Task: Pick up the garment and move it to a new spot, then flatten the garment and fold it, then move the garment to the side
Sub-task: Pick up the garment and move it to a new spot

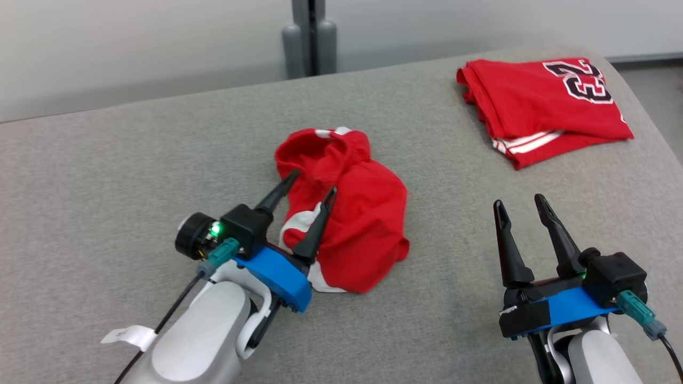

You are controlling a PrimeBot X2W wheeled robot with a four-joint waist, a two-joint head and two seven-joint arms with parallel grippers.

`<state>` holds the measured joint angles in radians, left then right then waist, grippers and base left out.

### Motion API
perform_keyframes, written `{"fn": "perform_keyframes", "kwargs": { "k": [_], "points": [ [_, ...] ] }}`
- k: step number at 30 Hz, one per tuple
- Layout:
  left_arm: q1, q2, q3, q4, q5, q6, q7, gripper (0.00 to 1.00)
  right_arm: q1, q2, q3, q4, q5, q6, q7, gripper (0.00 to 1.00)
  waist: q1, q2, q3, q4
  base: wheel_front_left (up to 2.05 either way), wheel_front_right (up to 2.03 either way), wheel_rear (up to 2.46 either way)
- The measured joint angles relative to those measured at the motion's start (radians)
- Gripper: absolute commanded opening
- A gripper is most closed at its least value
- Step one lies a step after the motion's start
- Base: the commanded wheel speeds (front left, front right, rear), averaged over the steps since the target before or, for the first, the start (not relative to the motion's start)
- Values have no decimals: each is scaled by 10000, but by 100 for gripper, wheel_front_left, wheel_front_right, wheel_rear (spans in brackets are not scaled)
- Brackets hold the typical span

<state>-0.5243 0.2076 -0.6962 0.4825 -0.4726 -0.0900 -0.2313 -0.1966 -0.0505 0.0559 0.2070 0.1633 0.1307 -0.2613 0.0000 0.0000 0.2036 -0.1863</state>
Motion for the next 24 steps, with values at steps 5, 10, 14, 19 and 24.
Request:
{"fn": "perform_keyframes", "kwargs": {
  "k": [5, 10, 14, 19, 24],
  "points": [
    [129, 73, 566, -326, 2, 326, -261, 100, 62, 2, -46, 75, -71, 0, -2, 100, 0, 0, -344, 429, 0, 0, 0],
    [668, 320, 1546, -1129, 234, 750, -303, 100, 213, 2, -151, 123, -136, 0, -2, 100, -1, 0, -615, 905, 0, 0, 0],
    [1357, 458, 2481, -1822, 558, 941, -303, 100, 266, 2, -251, 148, -211, 0, -4, 100, 0, 0, -779, 1320, 0, 0, 0],
    [2221, 548, 3584, -2341, 924, 1045, -303, 100, 389, 6, -380, 176, -267, 0, -2, 100, 0, 0, -989, 1825, 0, 0, 0],
    [3042, 470, 4443, -2650, 1312, 1001, -303, 100, 477, 4, -556, 173, -301, 0, 2, 100, 0, 0, -1160, 2249, 0, 0, 0]
  ]
}}
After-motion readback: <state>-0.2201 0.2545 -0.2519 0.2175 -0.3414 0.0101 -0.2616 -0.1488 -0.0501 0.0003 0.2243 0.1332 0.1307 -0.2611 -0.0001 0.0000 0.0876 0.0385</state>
